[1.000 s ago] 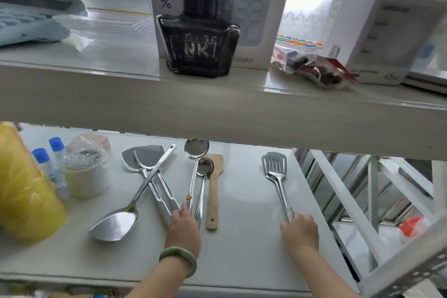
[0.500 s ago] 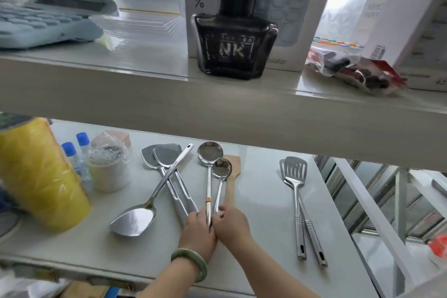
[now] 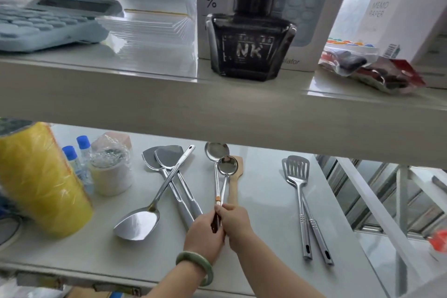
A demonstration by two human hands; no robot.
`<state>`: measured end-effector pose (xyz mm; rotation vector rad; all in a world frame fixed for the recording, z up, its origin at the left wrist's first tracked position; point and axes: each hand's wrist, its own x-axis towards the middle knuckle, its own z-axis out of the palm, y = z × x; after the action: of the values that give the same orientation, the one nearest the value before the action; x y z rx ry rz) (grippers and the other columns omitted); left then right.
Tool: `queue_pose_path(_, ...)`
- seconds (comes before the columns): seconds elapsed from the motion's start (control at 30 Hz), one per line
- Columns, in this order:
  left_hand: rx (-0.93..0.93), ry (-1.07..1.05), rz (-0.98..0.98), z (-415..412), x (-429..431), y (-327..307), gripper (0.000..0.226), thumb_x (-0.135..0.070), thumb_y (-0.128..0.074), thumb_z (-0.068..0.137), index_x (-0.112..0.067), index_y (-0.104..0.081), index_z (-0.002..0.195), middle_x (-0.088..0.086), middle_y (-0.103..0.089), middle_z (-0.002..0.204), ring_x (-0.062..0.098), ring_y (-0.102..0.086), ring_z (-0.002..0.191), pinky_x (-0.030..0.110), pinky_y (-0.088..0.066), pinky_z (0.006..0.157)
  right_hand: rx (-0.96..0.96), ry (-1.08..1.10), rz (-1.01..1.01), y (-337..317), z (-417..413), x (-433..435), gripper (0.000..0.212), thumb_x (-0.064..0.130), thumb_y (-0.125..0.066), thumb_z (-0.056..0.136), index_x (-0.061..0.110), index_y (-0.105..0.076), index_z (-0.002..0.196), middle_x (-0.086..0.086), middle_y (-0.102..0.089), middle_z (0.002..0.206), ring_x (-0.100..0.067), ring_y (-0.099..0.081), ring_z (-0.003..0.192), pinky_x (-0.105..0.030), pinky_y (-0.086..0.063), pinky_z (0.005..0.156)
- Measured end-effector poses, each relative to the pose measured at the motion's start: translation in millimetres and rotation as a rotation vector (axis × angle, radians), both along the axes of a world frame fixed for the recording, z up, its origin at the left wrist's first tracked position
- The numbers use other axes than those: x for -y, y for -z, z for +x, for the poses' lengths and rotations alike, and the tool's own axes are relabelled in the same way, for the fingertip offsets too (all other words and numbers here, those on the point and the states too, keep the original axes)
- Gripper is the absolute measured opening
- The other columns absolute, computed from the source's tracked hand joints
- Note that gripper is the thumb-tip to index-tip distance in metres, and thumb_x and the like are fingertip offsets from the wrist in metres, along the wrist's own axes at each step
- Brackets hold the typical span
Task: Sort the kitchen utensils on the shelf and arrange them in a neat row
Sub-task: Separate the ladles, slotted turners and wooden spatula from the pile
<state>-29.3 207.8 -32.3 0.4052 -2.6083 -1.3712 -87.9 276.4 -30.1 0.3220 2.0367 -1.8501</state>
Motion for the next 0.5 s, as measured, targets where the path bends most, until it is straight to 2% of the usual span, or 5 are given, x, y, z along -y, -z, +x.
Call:
queue_pose_path(0.07, -0.029, -0.008, 0.051, 2, -6, 0, 0.026, -0.026, -0.056, 0.084, -0.025, -0.062, 0.109, 0.004, -0.067, 0.086, 0.02, -0.065, 0.08, 0.04, -0.056, 0.075, -0.014, 0.042, -0.077, -2, -1, -5, 0.014, 0.005, -0.06, 0.084, -0.002, -0.066, 0.073, -0.016, -0.062, 0.072, -0.023, -0.059, 0.066, -0.034, -0.051, 0.068)
queue_pose_path(0.17, -0.087, -0.011, 0.054, 0, -21, -6, 0.035, -0.027, -0.058, 0.084, -0.031, -0.057, 0.119, -0.002, -0.069, 0.093, 0.015, -0.065, 0.087, 0.036, -0.056, 0.081, -0.056, 0.092, -0.136, -8, -4, -20, 0.018, 0.002, -0.06, 0.084, 0.01, -0.067, 0.07, -0.012, -0.064, 0.068, -0.022, -0.061, 0.063, -0.033, -0.053, 0.065)
queue_pose_path(0.3, -0.075, 0.083, 0.147, -10, -51, -13, 0.037, -0.026, -0.058, 0.085, -0.034, -0.055, 0.12, -0.001, -0.069, 0.092, 0.015, -0.067, 0.083, 0.036, -0.057, 0.078, -0.122, 0.13, -0.088, -14, -8, -53, 0.017, 0.004, -0.059, 0.082, 0.009, -0.071, 0.072, -0.015, -0.067, 0.071, -0.025, -0.063, 0.064, -0.044, -0.056, 0.07)
queue_pose_path(0.37, -0.043, 0.139, 0.172, -16, -67, -11, 0.038, -0.027, -0.058, 0.082, -0.034, -0.056, 0.119, 0.0, -0.07, 0.091, 0.015, -0.067, 0.078, 0.037, -0.058, 0.075, -0.122, 0.161, -0.042, -15, -10, -74, 0.017, 0.005, -0.059, 0.083, 0.009, -0.069, 0.07, -0.016, -0.067, 0.07, -0.026, -0.063, 0.061, -0.045, -0.056, 0.066)
queue_pose_path(0.5, -0.005, 0.181, 0.16, -26, -102, -2, 0.02, -0.034, -0.056, 0.078, -0.025, -0.063, 0.094, 0.004, -0.063, 0.075, 0.019, -0.056, 0.065, 0.04, -0.053, 0.069, -0.12, 0.179, 0.049, -10, -15, -114, 0.021, 0.002, -0.057, 0.084, 0.007, -0.064, 0.065, -0.008, -0.059, 0.056, -0.012, -0.056, 0.041, -0.023, -0.046, 0.045)
